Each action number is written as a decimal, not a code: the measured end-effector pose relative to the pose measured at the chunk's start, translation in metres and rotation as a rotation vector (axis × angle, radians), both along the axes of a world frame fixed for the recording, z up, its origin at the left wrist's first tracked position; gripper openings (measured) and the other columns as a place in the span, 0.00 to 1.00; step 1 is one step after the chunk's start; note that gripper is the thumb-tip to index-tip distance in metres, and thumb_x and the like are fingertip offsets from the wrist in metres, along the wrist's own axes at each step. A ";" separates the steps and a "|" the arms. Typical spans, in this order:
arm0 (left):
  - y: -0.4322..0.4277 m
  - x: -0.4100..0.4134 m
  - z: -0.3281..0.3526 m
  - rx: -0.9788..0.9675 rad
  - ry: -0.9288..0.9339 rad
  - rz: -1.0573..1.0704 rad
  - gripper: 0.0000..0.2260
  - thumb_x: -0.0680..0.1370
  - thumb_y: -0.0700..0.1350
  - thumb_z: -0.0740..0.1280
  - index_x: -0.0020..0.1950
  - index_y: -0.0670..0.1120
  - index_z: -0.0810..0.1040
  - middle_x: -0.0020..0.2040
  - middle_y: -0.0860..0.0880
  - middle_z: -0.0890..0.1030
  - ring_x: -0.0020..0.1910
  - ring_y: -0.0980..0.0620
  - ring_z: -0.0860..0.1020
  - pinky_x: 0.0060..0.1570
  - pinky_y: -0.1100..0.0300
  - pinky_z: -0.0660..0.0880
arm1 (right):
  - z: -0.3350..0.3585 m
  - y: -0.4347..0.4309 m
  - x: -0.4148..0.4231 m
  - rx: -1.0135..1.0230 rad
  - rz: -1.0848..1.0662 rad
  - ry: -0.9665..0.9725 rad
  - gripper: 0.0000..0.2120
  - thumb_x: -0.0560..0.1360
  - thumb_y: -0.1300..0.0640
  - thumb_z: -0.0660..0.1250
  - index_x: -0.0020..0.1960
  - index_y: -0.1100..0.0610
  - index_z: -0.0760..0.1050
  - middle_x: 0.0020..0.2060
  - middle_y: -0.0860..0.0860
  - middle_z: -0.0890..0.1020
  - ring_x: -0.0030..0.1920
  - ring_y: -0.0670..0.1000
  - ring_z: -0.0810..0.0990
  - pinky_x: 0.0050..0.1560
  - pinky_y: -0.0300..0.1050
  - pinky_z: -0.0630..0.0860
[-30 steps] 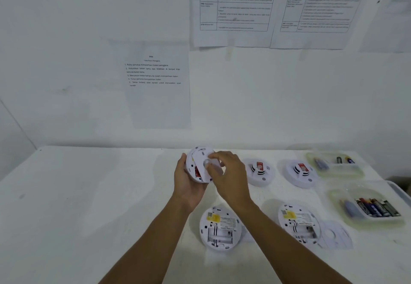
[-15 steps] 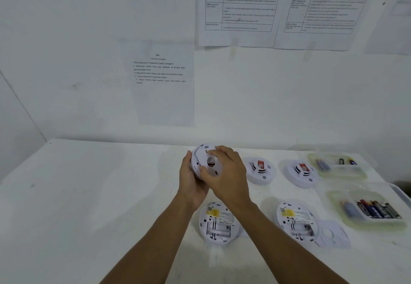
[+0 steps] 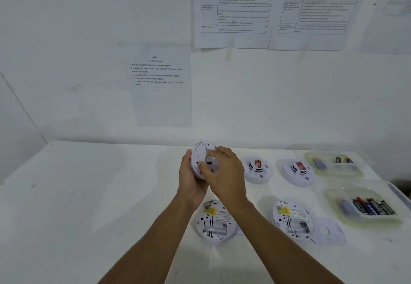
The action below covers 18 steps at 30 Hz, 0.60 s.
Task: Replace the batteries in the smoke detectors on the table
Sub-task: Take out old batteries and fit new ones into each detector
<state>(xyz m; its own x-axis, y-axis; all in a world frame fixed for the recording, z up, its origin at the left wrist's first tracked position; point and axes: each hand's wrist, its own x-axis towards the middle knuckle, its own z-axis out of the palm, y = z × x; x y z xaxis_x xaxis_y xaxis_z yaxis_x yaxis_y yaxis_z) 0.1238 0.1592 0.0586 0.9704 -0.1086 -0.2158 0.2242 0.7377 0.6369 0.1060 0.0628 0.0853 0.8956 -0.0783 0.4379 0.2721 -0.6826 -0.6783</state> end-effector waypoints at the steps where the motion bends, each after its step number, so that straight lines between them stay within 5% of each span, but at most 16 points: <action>1: -0.001 0.001 -0.001 0.007 -0.011 0.010 0.24 0.81 0.58 0.56 0.70 0.44 0.75 0.66 0.41 0.78 0.64 0.44 0.76 0.71 0.48 0.67 | 0.001 0.002 0.000 0.010 -0.014 0.006 0.19 0.72 0.47 0.71 0.61 0.52 0.80 0.63 0.49 0.78 0.63 0.49 0.75 0.63 0.39 0.68; 12: 0.004 0.004 -0.001 0.090 -0.088 0.017 0.25 0.82 0.59 0.55 0.71 0.45 0.73 0.67 0.40 0.77 0.66 0.42 0.76 0.69 0.47 0.69 | 0.003 0.005 0.007 0.182 -0.021 0.082 0.15 0.71 0.47 0.72 0.56 0.52 0.83 0.56 0.48 0.82 0.53 0.47 0.81 0.57 0.45 0.78; 16: 0.013 0.013 0.000 0.191 -0.119 -0.018 0.28 0.81 0.64 0.50 0.69 0.47 0.74 0.65 0.41 0.79 0.63 0.42 0.77 0.62 0.47 0.73 | 0.012 -0.006 0.013 0.347 0.023 0.273 0.17 0.73 0.39 0.67 0.47 0.51 0.84 0.44 0.43 0.85 0.45 0.42 0.82 0.44 0.37 0.77; 18: 0.017 0.017 0.000 0.275 -0.150 -0.047 0.31 0.81 0.64 0.46 0.69 0.47 0.75 0.66 0.44 0.79 0.66 0.44 0.76 0.67 0.47 0.70 | 0.017 -0.012 0.016 0.553 0.039 0.402 0.18 0.71 0.37 0.69 0.45 0.53 0.82 0.40 0.45 0.84 0.42 0.45 0.83 0.42 0.44 0.82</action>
